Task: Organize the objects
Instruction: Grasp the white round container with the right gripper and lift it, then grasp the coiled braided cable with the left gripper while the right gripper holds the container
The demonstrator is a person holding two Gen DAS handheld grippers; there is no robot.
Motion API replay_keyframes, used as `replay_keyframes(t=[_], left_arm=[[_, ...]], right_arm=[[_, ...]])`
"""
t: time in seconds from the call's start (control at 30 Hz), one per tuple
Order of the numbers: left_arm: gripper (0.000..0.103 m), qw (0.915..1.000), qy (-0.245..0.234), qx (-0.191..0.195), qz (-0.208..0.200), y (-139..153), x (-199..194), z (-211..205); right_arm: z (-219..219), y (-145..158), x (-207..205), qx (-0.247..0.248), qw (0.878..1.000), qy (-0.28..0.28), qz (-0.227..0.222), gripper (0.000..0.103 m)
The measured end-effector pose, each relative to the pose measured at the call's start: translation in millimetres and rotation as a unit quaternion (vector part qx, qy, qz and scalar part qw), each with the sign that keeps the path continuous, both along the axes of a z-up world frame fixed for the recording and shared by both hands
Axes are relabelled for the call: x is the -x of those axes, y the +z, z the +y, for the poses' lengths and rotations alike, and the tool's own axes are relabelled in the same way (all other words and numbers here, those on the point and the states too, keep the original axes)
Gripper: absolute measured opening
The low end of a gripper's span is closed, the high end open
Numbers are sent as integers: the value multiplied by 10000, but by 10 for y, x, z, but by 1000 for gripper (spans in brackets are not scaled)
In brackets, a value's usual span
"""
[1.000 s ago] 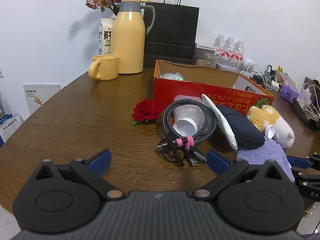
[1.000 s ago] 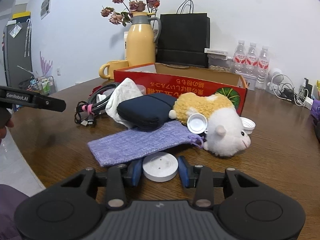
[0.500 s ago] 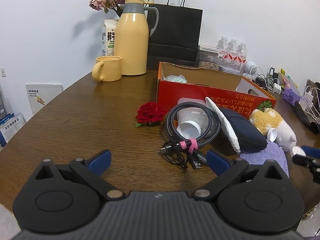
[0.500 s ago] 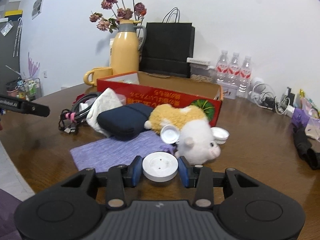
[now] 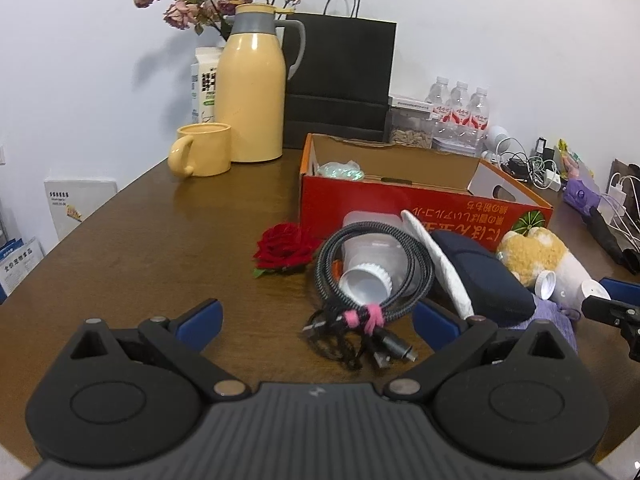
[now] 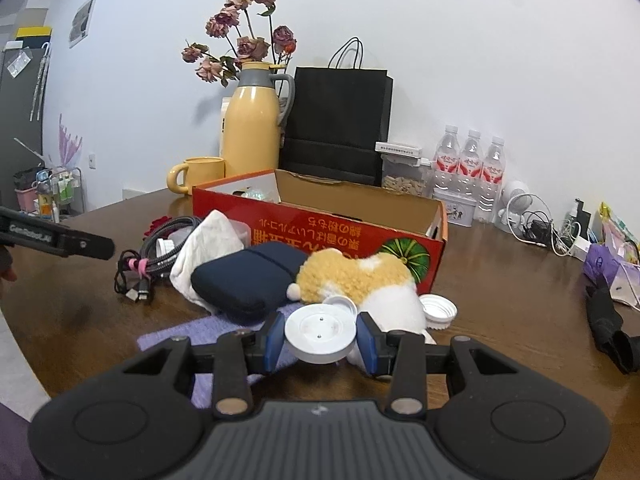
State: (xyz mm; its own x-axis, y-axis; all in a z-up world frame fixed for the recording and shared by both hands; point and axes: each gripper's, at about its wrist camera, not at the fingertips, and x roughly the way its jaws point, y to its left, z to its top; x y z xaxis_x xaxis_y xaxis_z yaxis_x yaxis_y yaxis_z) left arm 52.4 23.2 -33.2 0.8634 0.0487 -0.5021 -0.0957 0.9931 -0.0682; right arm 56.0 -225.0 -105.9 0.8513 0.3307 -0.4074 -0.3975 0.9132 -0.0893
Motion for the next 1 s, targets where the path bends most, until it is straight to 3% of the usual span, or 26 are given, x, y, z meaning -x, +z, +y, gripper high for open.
replay_keyframes(t=[0.63, 1.0], left_arm=[[103, 9925, -880, -323, 786, -153, -734, -188], [103, 9919, -702, 86, 1053, -285, -880, -113]], right_arm=[[105, 26, -243, -63, 10000, 44, -23, 38], [148, 23, -316, -109, 9999, 102, 13, 38]])
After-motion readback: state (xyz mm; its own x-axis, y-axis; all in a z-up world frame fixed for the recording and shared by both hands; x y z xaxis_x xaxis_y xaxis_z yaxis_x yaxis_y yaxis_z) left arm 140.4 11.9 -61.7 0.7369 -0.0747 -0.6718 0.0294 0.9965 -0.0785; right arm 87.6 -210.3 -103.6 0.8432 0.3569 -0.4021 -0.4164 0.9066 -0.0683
